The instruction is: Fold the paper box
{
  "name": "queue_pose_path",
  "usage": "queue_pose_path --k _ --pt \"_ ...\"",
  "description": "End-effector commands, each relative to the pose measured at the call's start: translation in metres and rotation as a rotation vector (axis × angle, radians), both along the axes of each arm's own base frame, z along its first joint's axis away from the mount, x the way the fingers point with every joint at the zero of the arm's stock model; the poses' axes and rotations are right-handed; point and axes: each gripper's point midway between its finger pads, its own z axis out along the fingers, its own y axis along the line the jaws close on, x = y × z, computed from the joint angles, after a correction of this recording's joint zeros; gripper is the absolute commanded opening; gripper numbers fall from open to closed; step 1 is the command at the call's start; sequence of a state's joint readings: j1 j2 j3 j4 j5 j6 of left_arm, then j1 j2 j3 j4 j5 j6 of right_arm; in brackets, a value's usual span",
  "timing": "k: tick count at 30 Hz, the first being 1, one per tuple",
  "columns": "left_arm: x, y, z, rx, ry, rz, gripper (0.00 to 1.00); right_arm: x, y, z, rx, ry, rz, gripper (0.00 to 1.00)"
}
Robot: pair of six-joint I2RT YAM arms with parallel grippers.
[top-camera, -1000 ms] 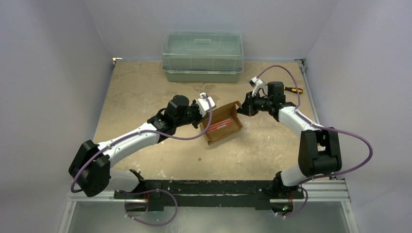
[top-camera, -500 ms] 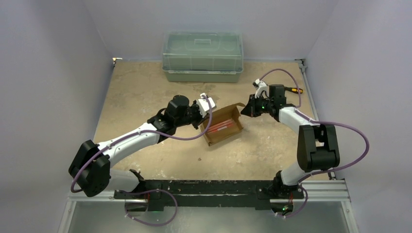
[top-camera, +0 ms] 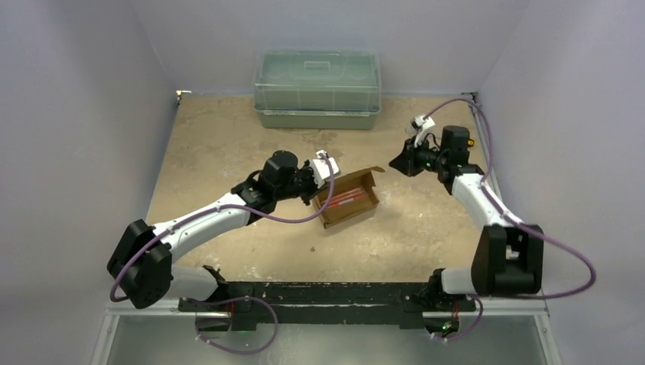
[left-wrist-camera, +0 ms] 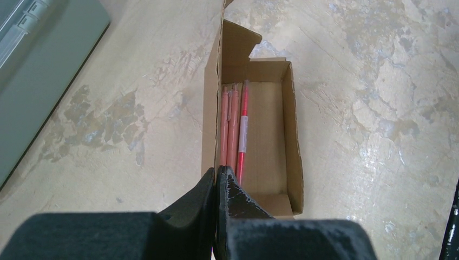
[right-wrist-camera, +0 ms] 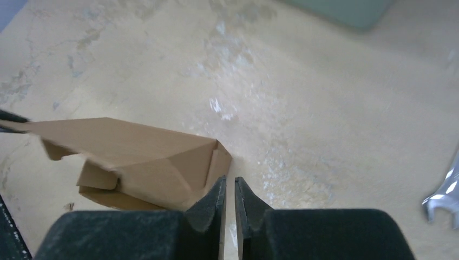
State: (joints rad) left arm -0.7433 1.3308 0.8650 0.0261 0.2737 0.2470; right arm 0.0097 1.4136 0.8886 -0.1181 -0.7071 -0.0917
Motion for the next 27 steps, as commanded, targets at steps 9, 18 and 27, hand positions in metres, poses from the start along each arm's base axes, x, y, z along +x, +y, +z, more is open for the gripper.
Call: queue_pose_path --k 9,18,27 --pt "-0.016 -0.009 -0.001 0.055 0.006 -0.074 0.00 -0.070 0.039 0.115 -0.074 -0.615 0.557 0.77" --pt "-0.027 -0.013 -0.022 0.074 0.111 -0.079 0.00 -0.060 0.072 0.086 -0.145 -0.529 0.572 0.73" --pt "-0.032 -0.015 -0.042 0.085 0.219 -0.049 0.07 -0.055 0.068 0.059 -0.167 -0.423 0.551 0.60"
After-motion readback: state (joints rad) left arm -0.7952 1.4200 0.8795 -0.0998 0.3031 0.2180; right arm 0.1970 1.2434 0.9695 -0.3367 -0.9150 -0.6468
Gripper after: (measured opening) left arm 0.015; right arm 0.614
